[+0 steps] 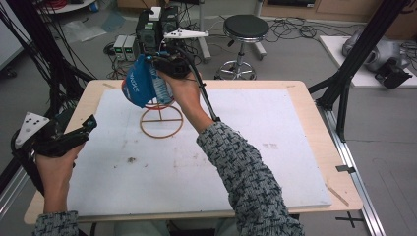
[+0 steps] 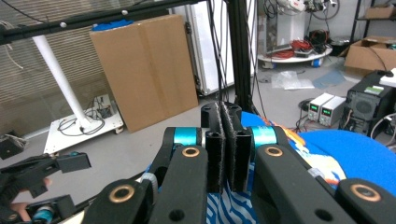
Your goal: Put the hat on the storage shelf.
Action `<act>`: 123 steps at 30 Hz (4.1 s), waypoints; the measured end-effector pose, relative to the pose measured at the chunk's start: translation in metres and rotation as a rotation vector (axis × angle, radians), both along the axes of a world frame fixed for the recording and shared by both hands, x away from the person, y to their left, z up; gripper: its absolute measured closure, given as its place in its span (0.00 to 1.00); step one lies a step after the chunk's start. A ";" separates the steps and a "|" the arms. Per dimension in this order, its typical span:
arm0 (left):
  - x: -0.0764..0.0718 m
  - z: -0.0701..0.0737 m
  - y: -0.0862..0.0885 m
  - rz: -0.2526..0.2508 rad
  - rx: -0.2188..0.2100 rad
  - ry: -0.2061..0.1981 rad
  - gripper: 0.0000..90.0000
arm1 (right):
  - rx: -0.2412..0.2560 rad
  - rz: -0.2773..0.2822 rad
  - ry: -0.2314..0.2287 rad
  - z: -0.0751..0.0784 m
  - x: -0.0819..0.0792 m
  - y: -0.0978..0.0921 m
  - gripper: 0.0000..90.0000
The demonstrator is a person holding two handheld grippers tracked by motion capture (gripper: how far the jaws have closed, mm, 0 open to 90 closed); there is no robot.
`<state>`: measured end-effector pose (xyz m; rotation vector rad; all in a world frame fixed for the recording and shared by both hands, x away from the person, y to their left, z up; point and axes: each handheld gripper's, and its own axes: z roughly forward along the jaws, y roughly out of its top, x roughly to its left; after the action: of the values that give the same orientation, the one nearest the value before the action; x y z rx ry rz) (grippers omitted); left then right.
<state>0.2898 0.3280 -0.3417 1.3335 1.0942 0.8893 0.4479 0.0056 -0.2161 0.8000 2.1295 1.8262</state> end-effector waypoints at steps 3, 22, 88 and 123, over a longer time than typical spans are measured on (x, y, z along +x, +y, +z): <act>0.000 0.000 -0.001 -0.003 0.001 0.000 0.16 | -0.004 -0.014 0.001 -0.005 0.004 -0.001 0.98; 0.001 -0.001 -0.002 -0.006 0.003 0.003 0.16 | 0.013 -0.054 0.048 -0.031 0.021 -0.006 0.90; 0.008 -0.003 -0.011 -0.016 0.016 0.017 0.16 | 0.079 -0.484 -0.119 -0.011 -0.042 -0.245 0.20; 0.000 -0.015 -0.005 0.013 0.049 0.057 0.16 | 0.020 -0.580 -0.144 -0.126 -0.138 -0.315 0.16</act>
<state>0.2899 0.3228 -0.3571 1.4006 1.1324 0.8975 0.3101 -0.3099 -0.3419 1.1094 1.5700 1.5377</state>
